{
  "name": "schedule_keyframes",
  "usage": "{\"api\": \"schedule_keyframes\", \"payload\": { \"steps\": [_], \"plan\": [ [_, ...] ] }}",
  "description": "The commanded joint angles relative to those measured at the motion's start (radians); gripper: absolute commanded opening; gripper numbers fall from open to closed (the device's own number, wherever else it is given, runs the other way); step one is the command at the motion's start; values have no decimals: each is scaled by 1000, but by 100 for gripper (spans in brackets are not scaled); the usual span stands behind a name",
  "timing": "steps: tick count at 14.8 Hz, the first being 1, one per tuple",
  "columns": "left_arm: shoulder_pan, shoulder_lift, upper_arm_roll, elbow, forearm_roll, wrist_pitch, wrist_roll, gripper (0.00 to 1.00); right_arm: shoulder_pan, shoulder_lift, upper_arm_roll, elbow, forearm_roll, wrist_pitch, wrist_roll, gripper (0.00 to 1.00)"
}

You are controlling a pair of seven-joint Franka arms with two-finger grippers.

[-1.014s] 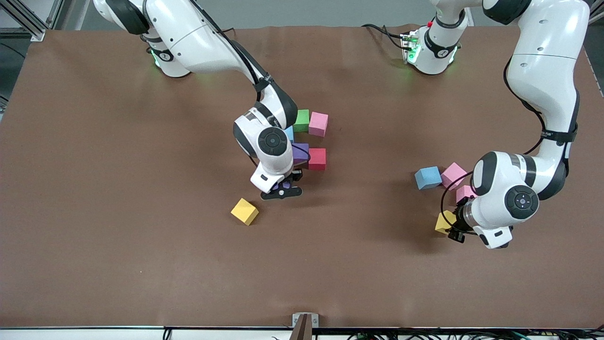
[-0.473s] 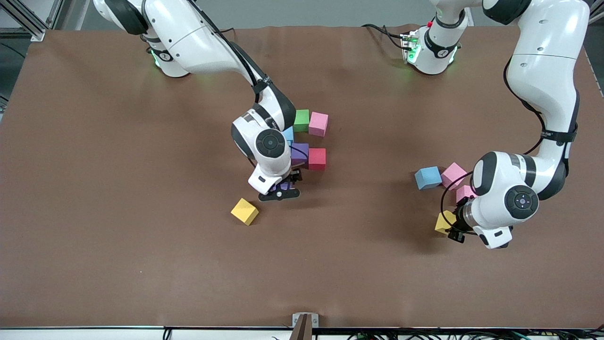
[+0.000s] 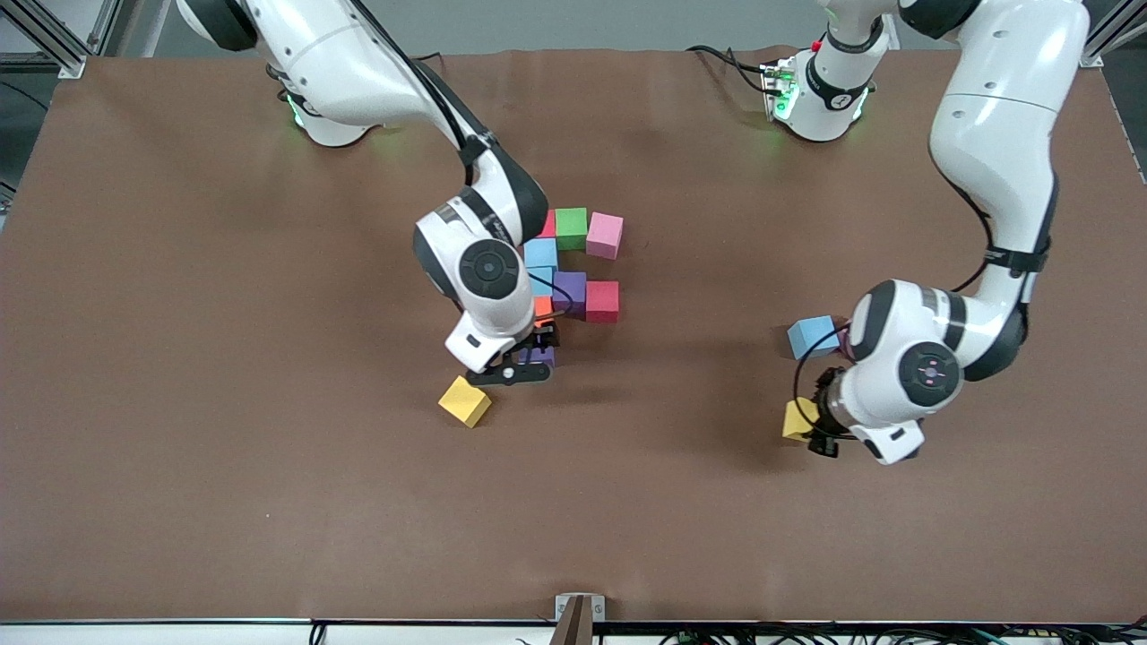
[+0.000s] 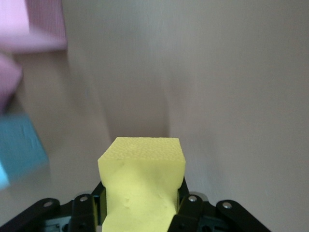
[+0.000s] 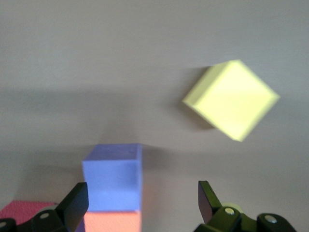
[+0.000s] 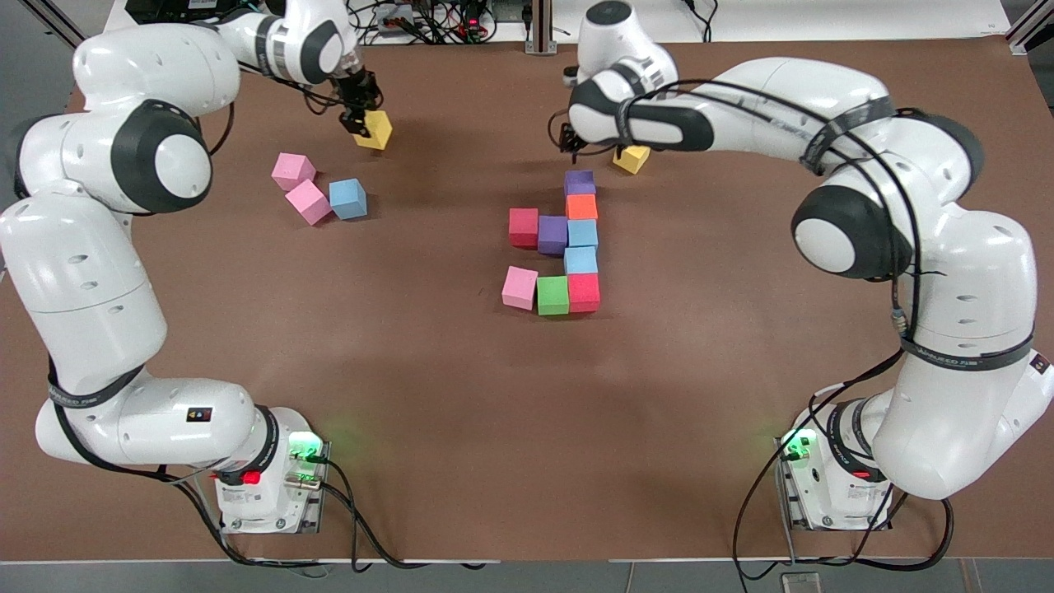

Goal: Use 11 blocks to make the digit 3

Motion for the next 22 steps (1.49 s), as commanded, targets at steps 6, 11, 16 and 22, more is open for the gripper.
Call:
{"api": "schedule_keyframes", "payload": {
  "steps": [6,11,16,22],
  "plan": [
    [-258,39,15,75,12,-8,-415,32,-164,-121,6,-48,13,-102,-4,100],
    [-377,94,17,123,10,-8,-547,32,-233,-143,-9,-39,18,-87,14,100],
    [-473,172,17,195,6,0,-628,32,-229,-62,-7,-39,67,56,370,100],
    [-549,201,17,204,6,57,-684,32,-193,46,-6,-37,62,136,487,97]
  ]
}}
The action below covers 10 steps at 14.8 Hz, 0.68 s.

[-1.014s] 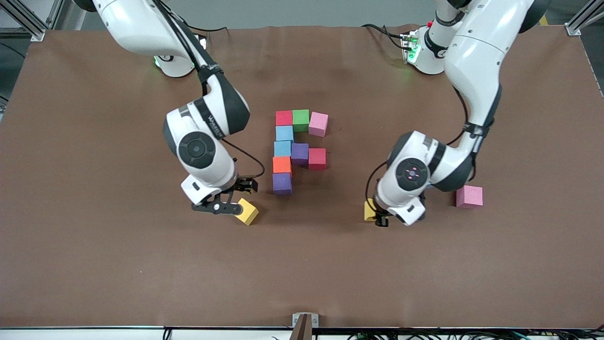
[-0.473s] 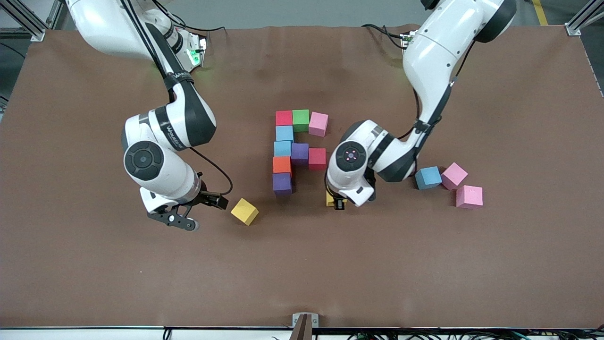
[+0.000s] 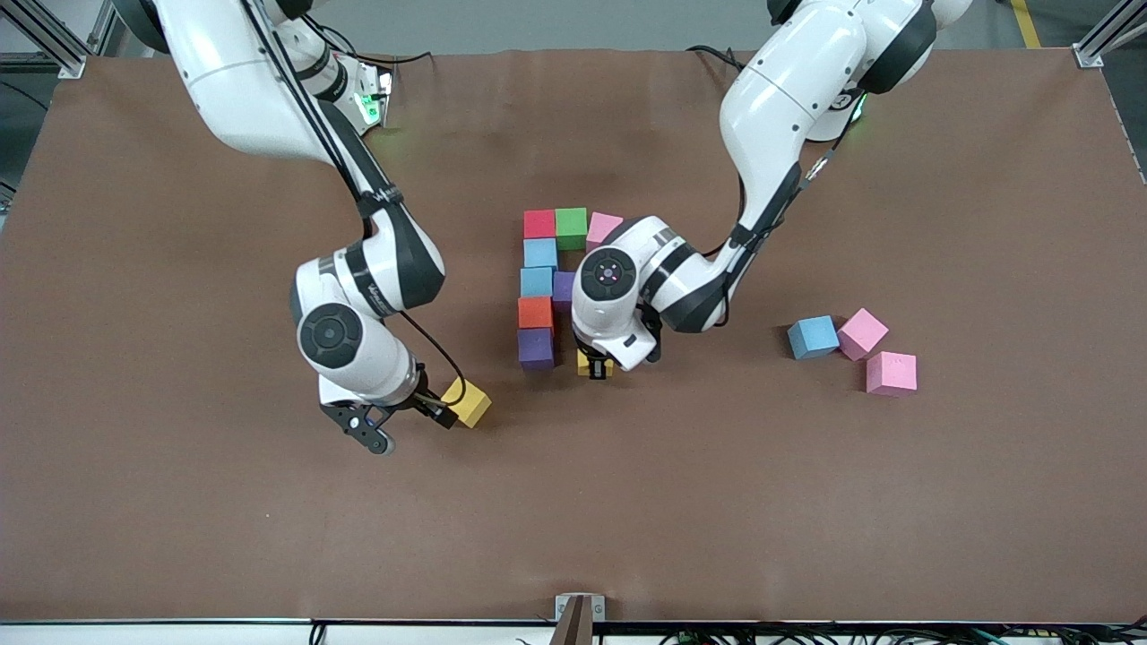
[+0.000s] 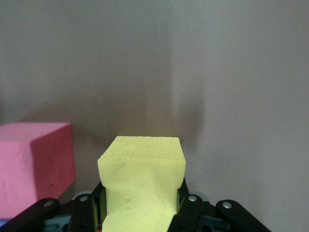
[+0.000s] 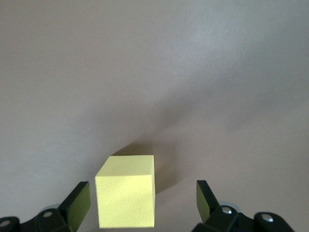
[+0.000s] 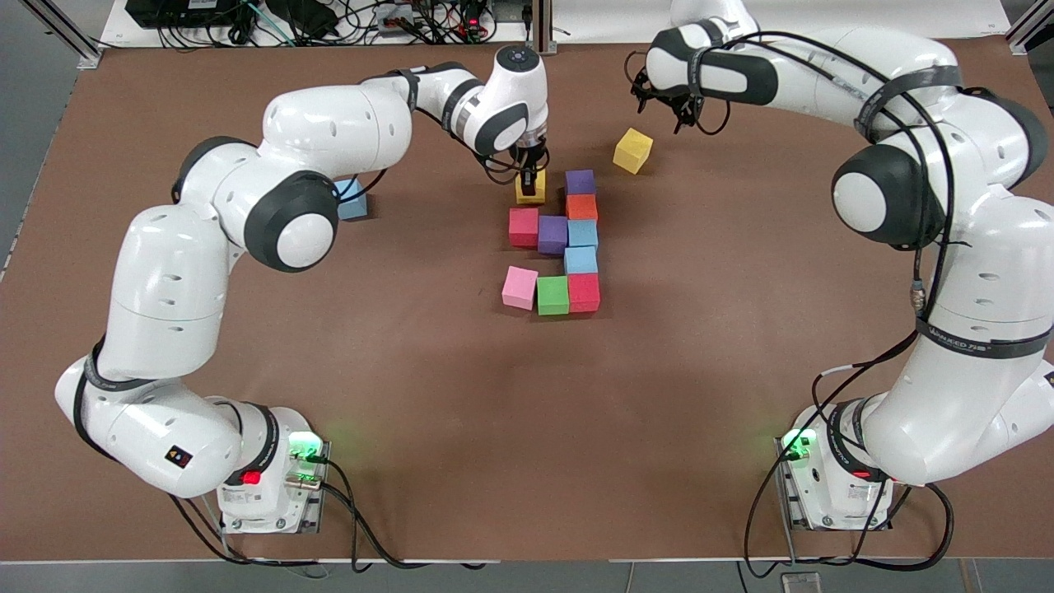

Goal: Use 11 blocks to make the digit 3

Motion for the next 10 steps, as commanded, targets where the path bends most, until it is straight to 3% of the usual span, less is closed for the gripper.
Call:
{"api": "schedule_keyframes", "payload": {
  "steps": [1,10],
  "plan": [
    [-28,30,5,31,6,25,-24,32,24,23,-1,1,2,5,55,97],
    [-49,57,5,34,4,111,-90,32,61,74,-1,0,-3,77,96,95]
  ]
}}
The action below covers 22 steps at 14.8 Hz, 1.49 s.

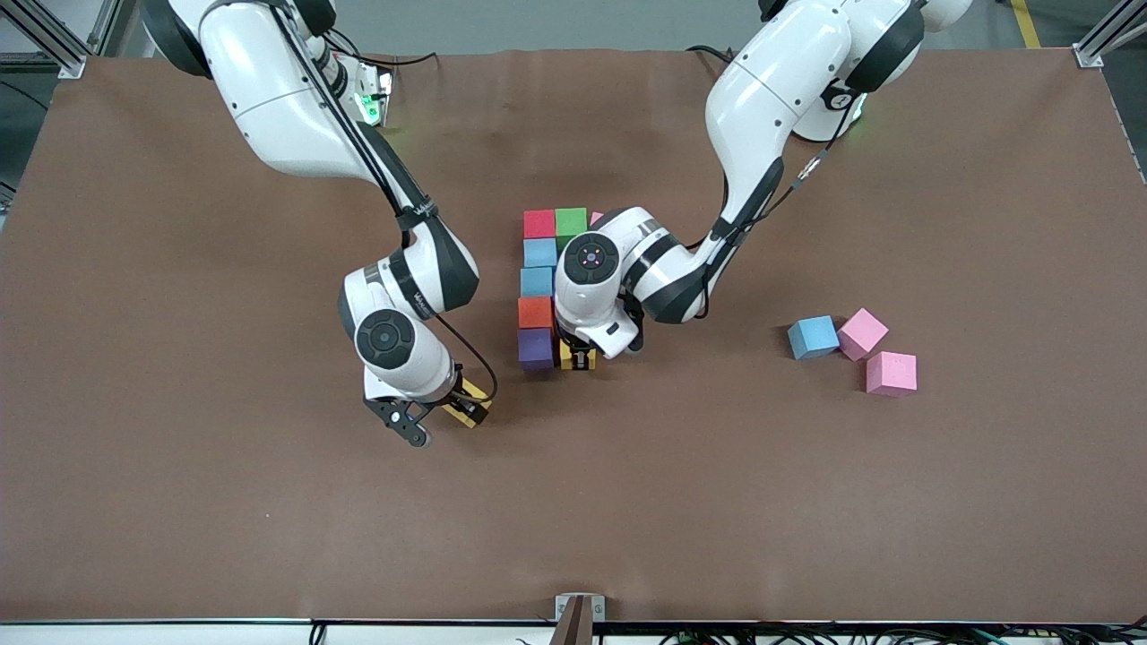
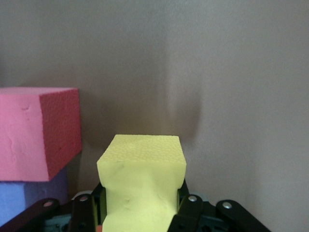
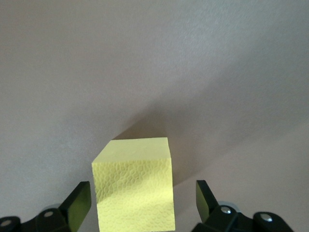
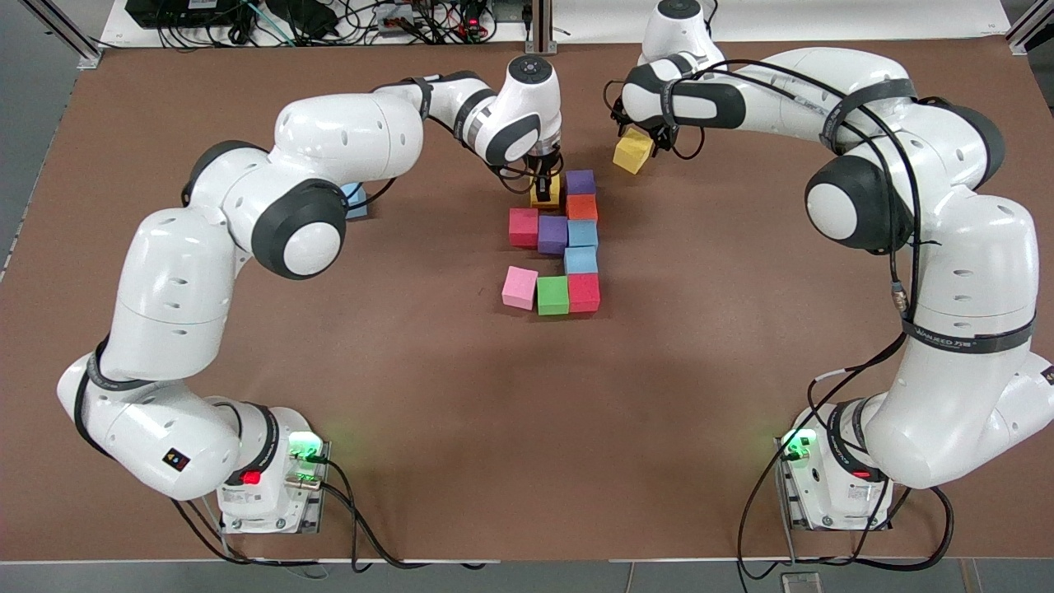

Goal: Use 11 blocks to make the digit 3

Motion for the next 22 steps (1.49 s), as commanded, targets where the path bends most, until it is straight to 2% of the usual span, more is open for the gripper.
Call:
{"api": "schedule_keyframes", "payload": {
  "steps": [1,5,7,8,9,10,17,22],
  "plan": [
    [-20,48,4,32,4,62,-38,32,4,2,-2,0,-2,10,20,95],
    [-26,48,4,31,4,64,-38,32,5,2,-2,1,-2,8,20,95],
    [-26,48,4,31,4,64,-38,35,5,2,-2,1,-2,8,20,95],
    [-24,48,4,29,4,64,-38,48,5,2,-2,1,-4,8,20,95],
    [-23,47,4,29,6,64,-34,83,5,2,-2,1,-4,8,20,95],
    [-23,40,5,29,7,64,-37,100,5,2,-2,1,-4,8,19,95],
    [17,-82,4,-9,18,-1,-26,100,7,1,-2,1,-4,7,19,95],
    [101,-251,-7,-165,7,-48,88,100,7,-2,-2,1,-4,1,19,95]
  ]
}}
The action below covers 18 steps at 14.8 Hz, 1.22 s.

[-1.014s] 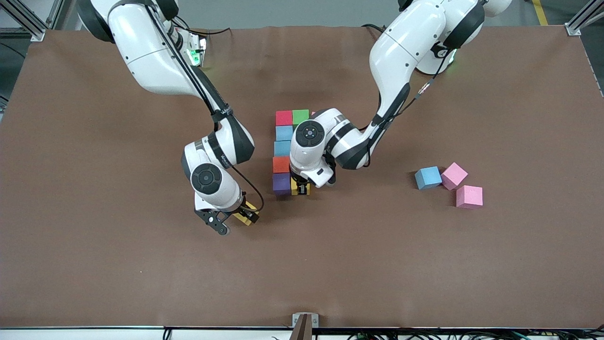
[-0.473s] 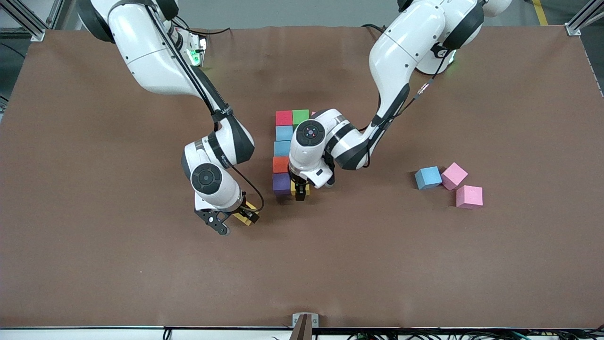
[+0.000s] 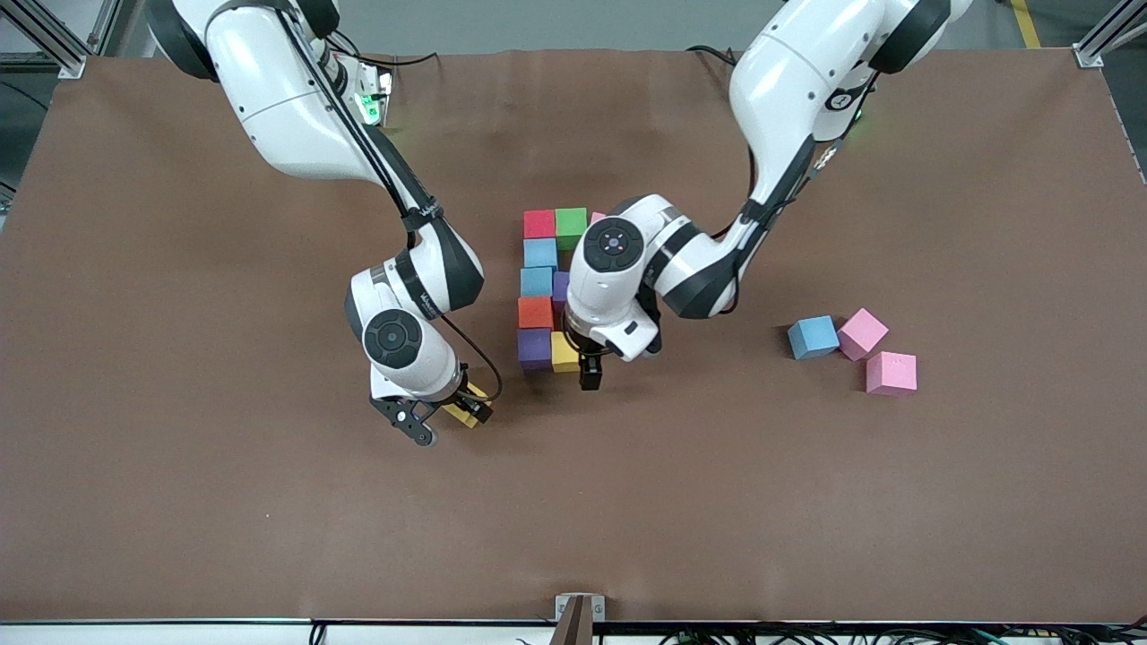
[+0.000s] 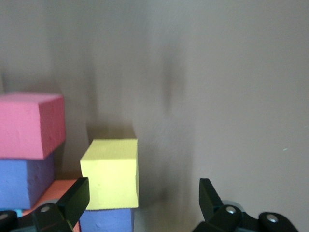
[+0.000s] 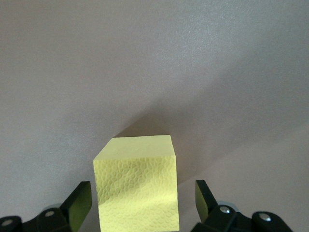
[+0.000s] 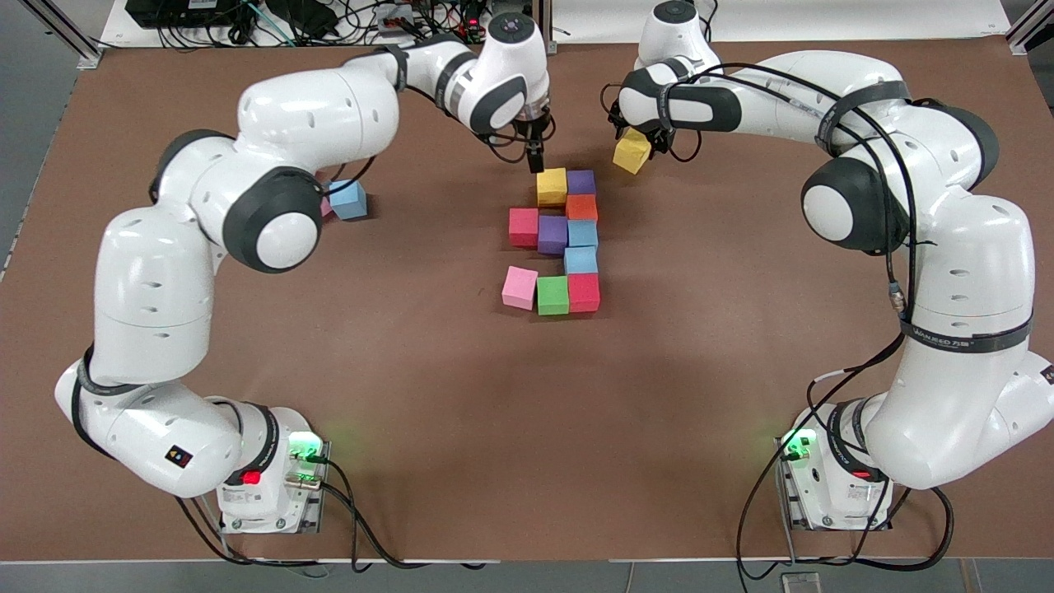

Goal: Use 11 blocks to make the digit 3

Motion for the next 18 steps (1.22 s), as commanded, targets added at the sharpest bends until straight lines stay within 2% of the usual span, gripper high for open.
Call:
{"api": "schedule_keyframes", "payload": {
  "steps": [1,5,10,13,18],
  "plan": [
    [60,-150,-8,-172,7,-13,94,100,2,-8,-1,-4,-4,-4,17,95],
    [185,-351,-9,-410,6,-15,275,100,2,-8,-2,-4,-4,-4,17,92],
    [369,-491,-15,-620,6,-12,619,100,2,-9,-2,-4,-4,-4,17,92],
    [492,-522,-15,-666,6,-7,838,100,2,-9,-2,-4,-4,-4,17,87],
    [667,-491,-14,-666,4,-3,1208,100,-10,-17,-1,1,-2,-8,6,85]
  ]
}}
